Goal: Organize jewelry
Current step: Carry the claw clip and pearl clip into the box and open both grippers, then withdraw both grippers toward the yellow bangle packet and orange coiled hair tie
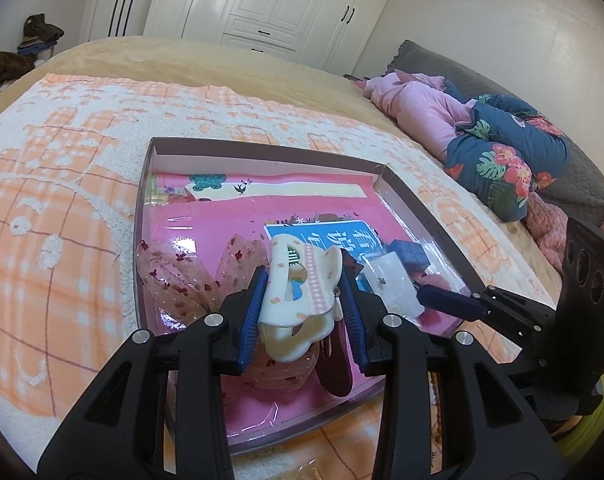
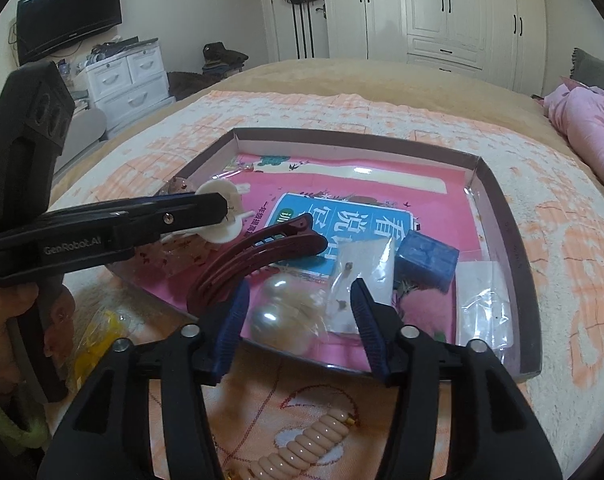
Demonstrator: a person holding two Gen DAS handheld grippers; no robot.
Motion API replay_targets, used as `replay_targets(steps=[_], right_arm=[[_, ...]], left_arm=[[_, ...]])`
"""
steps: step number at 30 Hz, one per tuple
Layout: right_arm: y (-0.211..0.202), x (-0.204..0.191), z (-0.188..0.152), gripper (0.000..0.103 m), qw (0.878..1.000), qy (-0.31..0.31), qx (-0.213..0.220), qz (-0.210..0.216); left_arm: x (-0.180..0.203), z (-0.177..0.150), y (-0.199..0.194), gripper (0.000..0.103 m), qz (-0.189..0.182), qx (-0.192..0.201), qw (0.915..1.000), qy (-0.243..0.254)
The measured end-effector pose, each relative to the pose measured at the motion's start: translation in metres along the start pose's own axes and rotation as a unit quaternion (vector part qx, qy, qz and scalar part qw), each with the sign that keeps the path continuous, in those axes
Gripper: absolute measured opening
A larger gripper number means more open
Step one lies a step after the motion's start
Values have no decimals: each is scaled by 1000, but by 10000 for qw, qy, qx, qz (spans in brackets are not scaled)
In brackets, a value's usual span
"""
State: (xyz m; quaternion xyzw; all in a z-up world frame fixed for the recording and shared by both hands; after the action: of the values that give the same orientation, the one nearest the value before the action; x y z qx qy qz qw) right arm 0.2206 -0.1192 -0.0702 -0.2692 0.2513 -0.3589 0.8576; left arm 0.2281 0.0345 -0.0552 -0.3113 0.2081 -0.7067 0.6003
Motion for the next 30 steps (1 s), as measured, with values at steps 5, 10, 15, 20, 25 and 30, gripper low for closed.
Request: replay_targets(steps=[5, 10, 15, 20, 25, 30], right_arm=[[-16, -5, -5, 66, 9997, -98, 179, -94], [-32, -6, -10, 74, 9992, -37, 371, -127], [-43, -4, -15, 77, 9988, 39, 464, -158], [-54, -2, -18, 80, 9983, 131, 530, -203], [-65, 0, -21, 82, 9975, 183, 630, -242], [-76, 1, -24, 85, 9966, 146, 729, -367]], left_arm=[[1, -1, -2, 29, -6, 18, 10000, -26], [1, -1, -7, 35, 20, 65, 10000, -47], [1, 0, -18, 44, 46, 164, 9998, -91], [4, 1, -32, 54, 100, 268, 9995, -113], [7, -1, -47, 70, 167, 391, 9990, -138], [13, -8, -64, 86, 244, 551, 9981, -162]])
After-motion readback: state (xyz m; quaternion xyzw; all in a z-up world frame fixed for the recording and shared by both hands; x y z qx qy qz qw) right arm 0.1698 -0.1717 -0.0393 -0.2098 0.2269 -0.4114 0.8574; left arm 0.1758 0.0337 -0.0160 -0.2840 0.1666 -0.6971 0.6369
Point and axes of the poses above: each gripper's, at about its wrist camera, not at the fingertips, and y roughly the way its jaws point, x to its right, z to its top, the point moved 1 cm from there along y, roughly the way its jaws point, and after that the axes turned 14 degrees about z, right-handed, at the moved point
